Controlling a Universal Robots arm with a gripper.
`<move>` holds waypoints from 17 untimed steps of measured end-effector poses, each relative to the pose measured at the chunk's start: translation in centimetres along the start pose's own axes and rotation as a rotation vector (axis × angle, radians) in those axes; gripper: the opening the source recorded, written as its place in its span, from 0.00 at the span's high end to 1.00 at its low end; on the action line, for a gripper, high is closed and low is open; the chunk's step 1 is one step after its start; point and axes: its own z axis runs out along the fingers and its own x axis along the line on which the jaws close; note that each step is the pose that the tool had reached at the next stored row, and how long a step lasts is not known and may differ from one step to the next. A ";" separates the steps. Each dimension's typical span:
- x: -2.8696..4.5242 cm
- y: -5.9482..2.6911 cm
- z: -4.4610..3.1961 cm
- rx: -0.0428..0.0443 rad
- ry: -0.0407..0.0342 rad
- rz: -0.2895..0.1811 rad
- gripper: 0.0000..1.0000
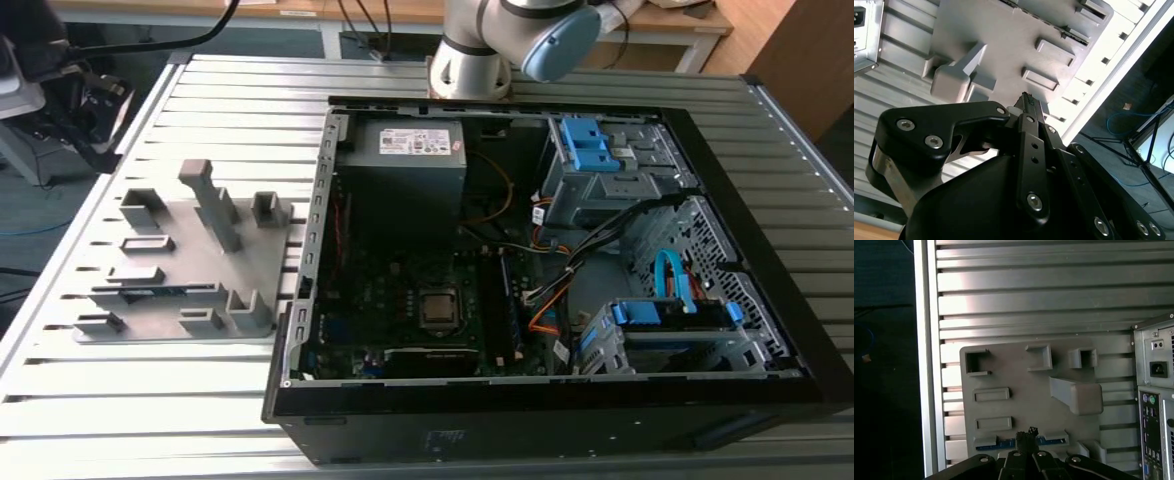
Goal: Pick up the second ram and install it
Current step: 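Reach for the second ram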
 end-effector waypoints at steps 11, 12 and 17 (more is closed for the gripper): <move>0.54 -0.08 1.18 0.0006 0.0000 0.000 0.90; 0.58 -0.08 1.27 0.0006 0.0000 0.000 0.90; 0.83 -0.12 1.77 0.0009 -0.0001 0.000 0.90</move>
